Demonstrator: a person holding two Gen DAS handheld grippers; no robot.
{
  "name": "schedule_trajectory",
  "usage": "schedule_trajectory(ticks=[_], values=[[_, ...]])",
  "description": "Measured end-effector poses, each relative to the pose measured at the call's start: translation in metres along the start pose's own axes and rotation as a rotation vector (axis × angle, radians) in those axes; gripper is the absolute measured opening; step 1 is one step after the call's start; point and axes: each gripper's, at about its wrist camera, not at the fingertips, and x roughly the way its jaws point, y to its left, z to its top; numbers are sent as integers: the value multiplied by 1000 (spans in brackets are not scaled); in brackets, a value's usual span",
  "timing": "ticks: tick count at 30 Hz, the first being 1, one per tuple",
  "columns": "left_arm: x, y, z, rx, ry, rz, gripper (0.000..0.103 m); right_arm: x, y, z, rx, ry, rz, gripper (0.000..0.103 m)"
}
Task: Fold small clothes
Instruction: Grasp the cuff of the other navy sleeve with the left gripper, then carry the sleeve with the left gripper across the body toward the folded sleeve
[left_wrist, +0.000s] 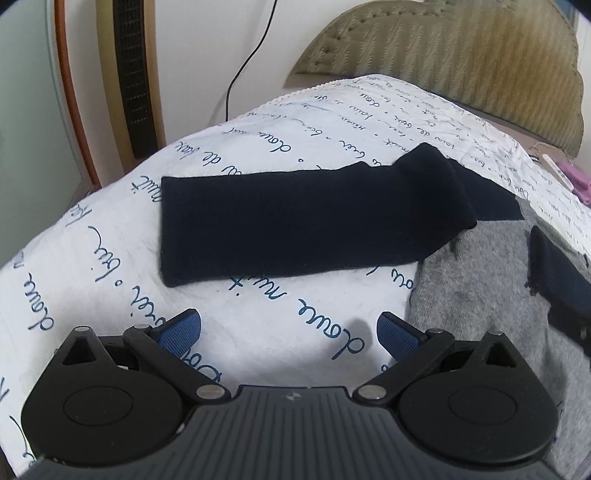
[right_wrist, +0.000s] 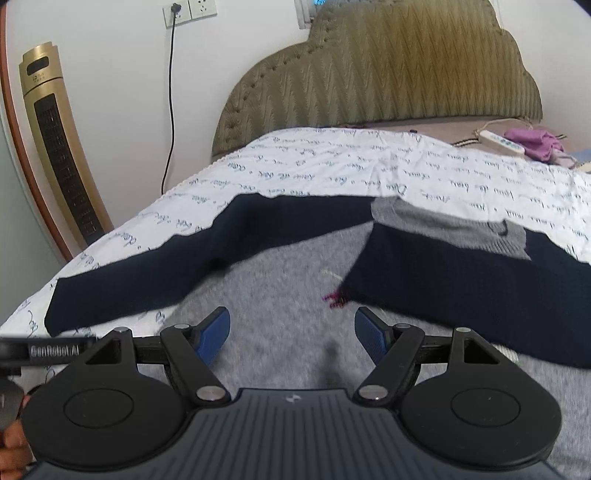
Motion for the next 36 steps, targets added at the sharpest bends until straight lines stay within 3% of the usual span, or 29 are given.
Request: schedule_trajectory(ticks=[4,8,11,18,21,22,23,26,28,36], values=[[2,7,4,-91,-15,-40,102,-2,-6,-9,25,17,0,75],[13,37,6,-385,-36,-180,102,-5,-11,-19,59,34,6,75],[21,53,10,-536,-66,-236,102,-10,-10,-22,63,32,24,75],[36,71,26,-730,-144,-253,100,-17,-7,-22,45,6,29,81],[39,73,33,-756,-167,-212,88,-20,-10,-22,49,4,29,81],[40,75,35,-758,-174,-193,78,-21,-11,-22,51,3,26,81],[40,75,38,-756,-174,-164,59,-22,-12,-23,53,2,22,81],[41,82,39,-785,-151,-126,19,-25,-19,-24,69,1,15,81],[45,84,41,-785,-133,-128,7,-25,-23,-24,81,6,15,81],[28,69,76,-516,-243,-41,6,-31,-41,-27,117,8,14,81]])
